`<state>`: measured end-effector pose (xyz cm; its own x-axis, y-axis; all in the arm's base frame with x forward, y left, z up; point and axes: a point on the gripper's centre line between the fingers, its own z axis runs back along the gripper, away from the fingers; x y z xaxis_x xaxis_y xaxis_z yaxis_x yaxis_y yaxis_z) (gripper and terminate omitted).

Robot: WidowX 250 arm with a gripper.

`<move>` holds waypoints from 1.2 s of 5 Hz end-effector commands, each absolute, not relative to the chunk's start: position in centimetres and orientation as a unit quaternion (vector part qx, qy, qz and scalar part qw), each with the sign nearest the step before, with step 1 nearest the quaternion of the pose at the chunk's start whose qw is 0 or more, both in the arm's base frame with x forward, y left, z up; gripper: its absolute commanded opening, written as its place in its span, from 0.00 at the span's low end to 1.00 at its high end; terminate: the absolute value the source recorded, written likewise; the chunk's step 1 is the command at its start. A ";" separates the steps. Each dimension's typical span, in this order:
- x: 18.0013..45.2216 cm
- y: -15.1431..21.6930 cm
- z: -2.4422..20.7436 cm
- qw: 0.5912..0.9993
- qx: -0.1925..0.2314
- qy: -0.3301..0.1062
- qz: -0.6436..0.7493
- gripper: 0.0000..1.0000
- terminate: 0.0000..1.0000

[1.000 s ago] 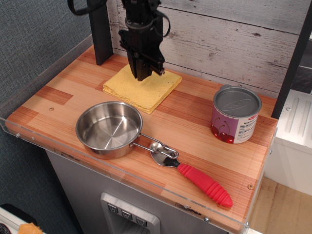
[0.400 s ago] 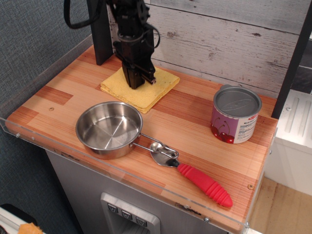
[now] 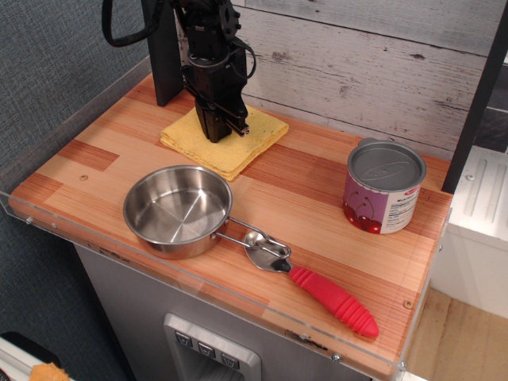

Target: Move the cloth to the bottom left corner of the table.

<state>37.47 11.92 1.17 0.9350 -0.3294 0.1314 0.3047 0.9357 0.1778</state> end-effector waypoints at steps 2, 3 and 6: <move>34.9 17.8 1.3 0.984 0.131 -0.065 -0.102 0.00 0.00; 33.3 19.0 1.4 0.987 0.111 -0.065 -0.094 0.00 0.00; 29.4 19.6 2.0 0.989 0.108 -0.066 -0.079 0.00 0.00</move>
